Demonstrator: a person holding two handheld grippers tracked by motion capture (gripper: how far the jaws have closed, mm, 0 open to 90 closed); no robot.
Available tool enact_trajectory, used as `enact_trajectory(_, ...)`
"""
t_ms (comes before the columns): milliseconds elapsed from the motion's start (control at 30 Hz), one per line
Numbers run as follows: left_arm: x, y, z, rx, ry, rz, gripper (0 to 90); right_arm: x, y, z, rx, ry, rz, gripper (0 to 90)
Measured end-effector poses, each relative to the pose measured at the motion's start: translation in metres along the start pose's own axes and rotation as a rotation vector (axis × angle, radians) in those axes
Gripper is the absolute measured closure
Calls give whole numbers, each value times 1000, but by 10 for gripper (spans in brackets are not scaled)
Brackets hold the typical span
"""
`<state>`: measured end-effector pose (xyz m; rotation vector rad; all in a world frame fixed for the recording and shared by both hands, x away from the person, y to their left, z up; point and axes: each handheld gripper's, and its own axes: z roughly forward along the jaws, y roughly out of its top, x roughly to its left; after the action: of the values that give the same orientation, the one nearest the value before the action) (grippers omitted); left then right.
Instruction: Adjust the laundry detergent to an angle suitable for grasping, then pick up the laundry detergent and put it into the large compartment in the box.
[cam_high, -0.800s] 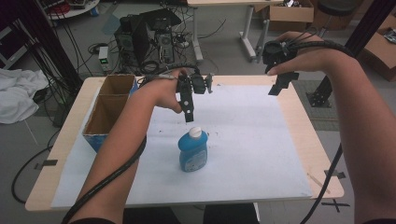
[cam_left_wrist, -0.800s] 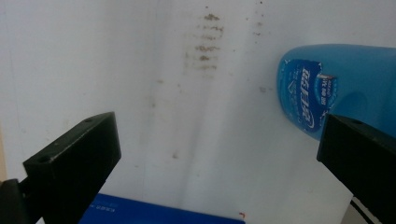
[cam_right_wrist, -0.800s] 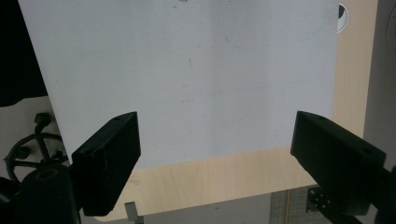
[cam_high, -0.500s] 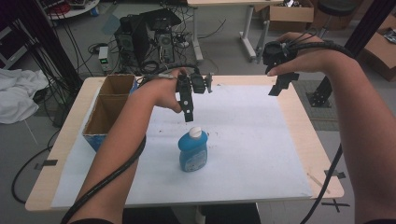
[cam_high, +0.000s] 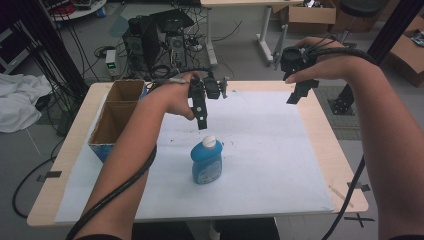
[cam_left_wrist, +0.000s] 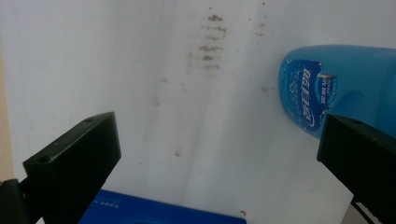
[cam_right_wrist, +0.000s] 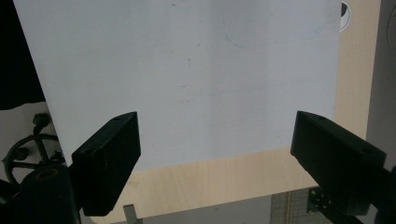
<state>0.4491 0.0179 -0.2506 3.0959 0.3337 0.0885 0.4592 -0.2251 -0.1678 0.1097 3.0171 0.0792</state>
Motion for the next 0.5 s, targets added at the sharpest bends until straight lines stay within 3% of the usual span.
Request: enact_trajectory(500,3,-5,-8,-17,17,-15,0,-1,0,1,-5,10,-12,160)
